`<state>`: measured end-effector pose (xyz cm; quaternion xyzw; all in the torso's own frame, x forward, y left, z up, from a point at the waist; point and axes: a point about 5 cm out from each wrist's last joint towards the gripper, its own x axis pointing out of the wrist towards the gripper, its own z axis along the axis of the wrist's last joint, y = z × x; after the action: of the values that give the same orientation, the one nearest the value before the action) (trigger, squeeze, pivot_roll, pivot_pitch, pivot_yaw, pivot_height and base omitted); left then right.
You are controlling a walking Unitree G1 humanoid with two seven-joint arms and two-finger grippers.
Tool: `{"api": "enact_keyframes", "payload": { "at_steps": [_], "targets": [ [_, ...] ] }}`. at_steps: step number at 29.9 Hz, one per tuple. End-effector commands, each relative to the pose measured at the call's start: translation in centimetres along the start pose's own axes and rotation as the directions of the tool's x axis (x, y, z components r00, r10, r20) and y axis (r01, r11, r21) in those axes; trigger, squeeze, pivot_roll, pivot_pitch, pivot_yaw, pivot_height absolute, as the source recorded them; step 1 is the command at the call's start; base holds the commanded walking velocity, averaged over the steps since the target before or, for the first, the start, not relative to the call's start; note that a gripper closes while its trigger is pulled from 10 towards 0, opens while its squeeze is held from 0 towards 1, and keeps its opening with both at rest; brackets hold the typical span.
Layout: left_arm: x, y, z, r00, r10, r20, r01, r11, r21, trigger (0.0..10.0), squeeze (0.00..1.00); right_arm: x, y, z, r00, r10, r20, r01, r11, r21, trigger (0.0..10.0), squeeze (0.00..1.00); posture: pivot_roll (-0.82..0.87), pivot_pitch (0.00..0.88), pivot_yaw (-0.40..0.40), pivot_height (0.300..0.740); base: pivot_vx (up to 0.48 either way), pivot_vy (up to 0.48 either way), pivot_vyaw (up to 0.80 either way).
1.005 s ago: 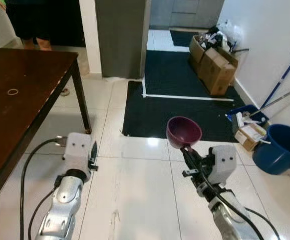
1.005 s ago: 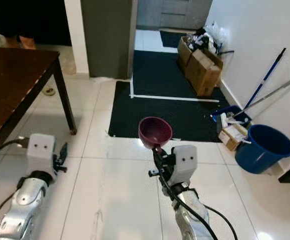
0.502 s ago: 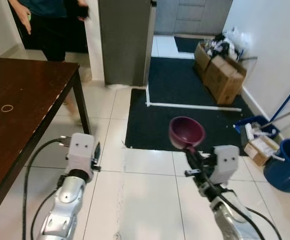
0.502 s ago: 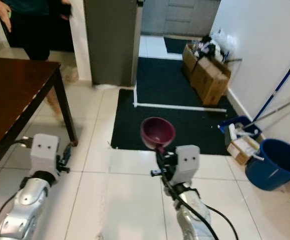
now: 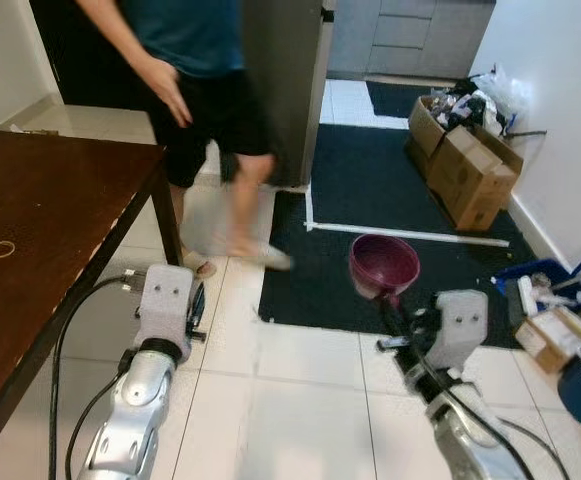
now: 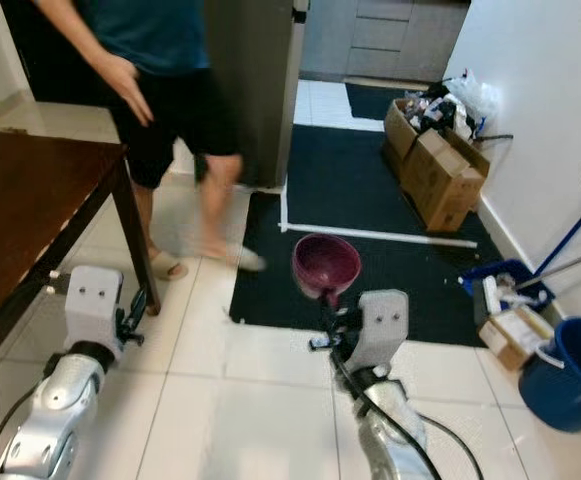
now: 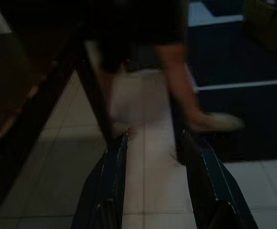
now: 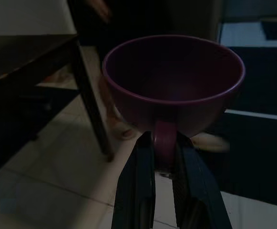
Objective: Setting the table
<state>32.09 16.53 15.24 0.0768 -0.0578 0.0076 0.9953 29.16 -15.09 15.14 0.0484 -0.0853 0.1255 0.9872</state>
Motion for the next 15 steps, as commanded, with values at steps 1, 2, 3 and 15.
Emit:
{"api": "enact_keyframes", "payload": {
  "at_steps": [1,2,3,15],
  "targets": [
    [-0.25,-0.37,-0.55,1.000,-0.010,-0.022,0.010,1.000,-0.010,10.0,0.00,-0.39,-0.64,-0.08,1.000,-0.023,-0.004,0.023,1.000,-0.008,10.0,0.00,0.05,0.109,0.053,0.740,0.472,0.000,0.00],
    [-0.24,-0.37,-0.56,1.000,-0.011,-0.022,0.011,1.000,-0.010,10.0,0.00,-0.39,-0.64,-0.09,1.000,-0.023,-0.004,0.023,1.000,-0.008,10.0,0.00,0.05,0.109,0.053,0.740,0.472,0.000,0.00],
    [-0.24,-0.37,-0.56,1.000,-0.011,-0.022,0.011,1.000,-0.010,10.0,0.00,-0.39,-0.64,-0.09,1.000,-0.023,-0.004,0.023,1.000,-0.008,10.0,0.00,0.05,0.109,0.053,0.740,0.472,0.000,0.00],
    [-0.20,-0.40,-0.55,1.000,-0.012,-0.021,0.012,1.000,-0.011,10.0,0.00,-0.39,-0.62,-0.12,1.000,-0.026,-0.003,0.026,1.000,-0.008,10.0,0.00,0.05,0.112,0.055,0.740,0.472,0.000,0.00]
  ]
}}
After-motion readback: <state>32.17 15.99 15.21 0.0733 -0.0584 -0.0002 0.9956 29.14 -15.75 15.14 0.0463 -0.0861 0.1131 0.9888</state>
